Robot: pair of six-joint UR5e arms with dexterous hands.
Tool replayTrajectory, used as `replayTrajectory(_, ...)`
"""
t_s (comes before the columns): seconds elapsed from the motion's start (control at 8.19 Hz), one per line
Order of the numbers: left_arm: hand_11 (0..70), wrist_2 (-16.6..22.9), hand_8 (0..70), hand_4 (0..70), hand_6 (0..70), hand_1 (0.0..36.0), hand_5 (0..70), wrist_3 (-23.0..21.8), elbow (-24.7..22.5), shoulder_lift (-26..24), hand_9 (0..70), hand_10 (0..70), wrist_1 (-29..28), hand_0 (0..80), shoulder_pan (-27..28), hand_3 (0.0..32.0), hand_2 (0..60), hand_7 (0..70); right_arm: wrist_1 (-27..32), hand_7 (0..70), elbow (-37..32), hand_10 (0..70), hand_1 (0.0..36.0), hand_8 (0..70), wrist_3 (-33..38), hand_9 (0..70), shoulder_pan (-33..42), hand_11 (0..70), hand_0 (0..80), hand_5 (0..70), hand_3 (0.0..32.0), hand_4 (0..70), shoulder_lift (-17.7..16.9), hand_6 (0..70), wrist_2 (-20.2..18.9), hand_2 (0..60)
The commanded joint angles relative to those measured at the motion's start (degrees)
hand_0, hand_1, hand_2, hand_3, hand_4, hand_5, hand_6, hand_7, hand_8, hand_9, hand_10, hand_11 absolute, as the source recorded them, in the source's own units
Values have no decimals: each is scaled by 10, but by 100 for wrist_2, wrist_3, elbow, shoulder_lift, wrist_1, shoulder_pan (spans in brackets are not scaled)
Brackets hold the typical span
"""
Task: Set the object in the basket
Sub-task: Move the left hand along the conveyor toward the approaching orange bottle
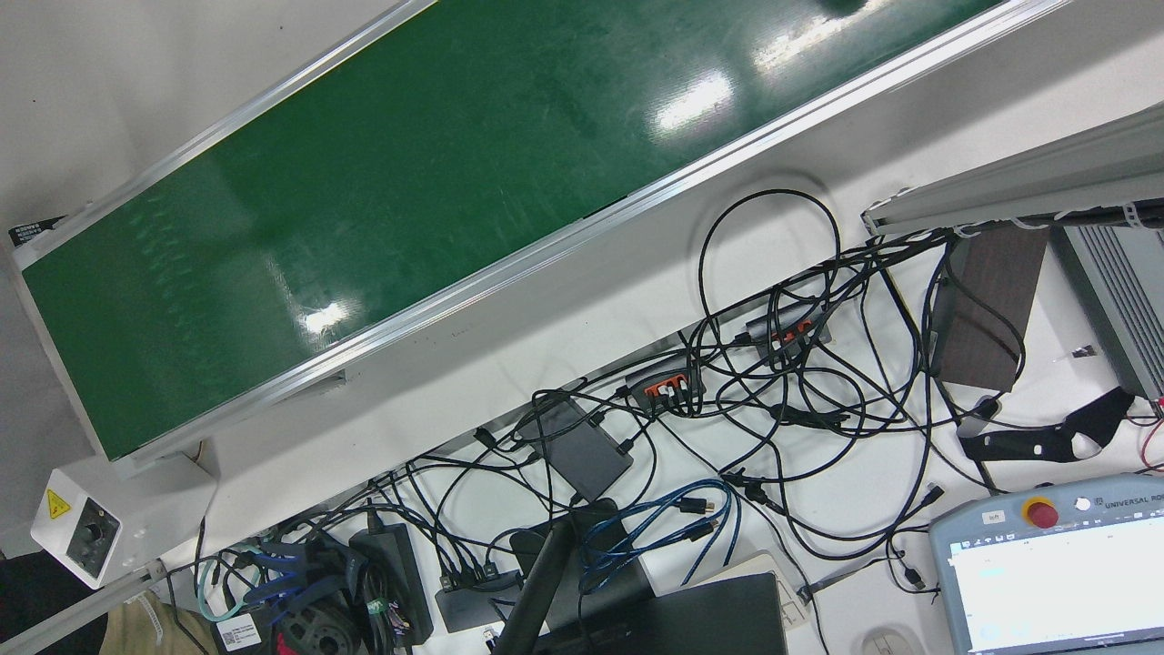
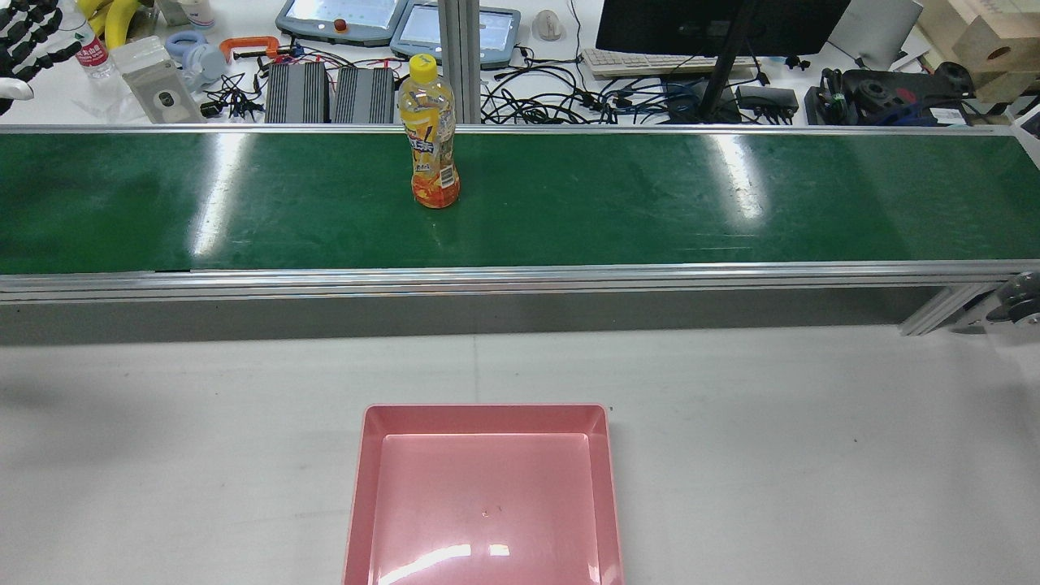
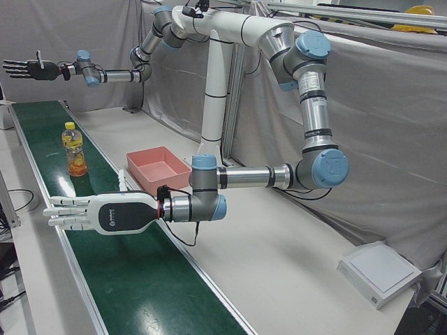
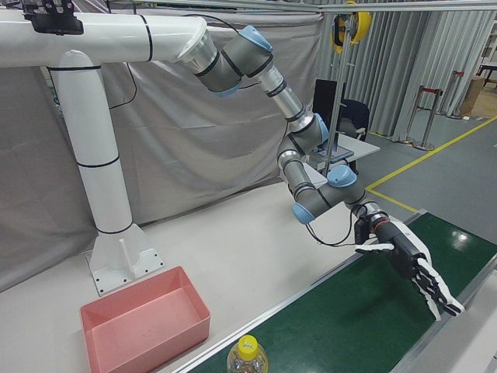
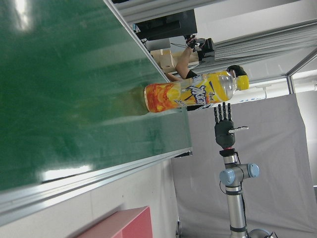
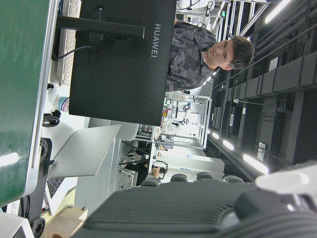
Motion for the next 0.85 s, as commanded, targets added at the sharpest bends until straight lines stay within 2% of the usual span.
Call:
replayTrajectory(0.0,112,-1,0,11,12,129,143,-86,-235,-27,8,65,139,479,293,0,24,0,0,0,0,0,0,0,-6,0,0,0,0,0,0,0,0,0,0,0)
replayTrajectory(0.24,125,-10,0,6,11,126,136,-60,-271,-45,3,74,219,475,311,0,30,0,0,0,0,0,0,0,3,0,0,0,0,0,0,0,0,0,0,0)
replayTrajectory(0.37,134,-45,0,5,7,114,130,-51,-271,-53,0,81,210,474,328,0,0,0,0,0,0,0,0,0,-6,0,0,0,0,0,0,0,0,0,0,0)
replayTrajectory(0.73,148,-72,0,12,5,107,130,-7,-280,-246,7,91,218,472,329,0,0,0,0,0,0,0,0,0,-6,0,0,0,0,0,0,0,0,0,0,0)
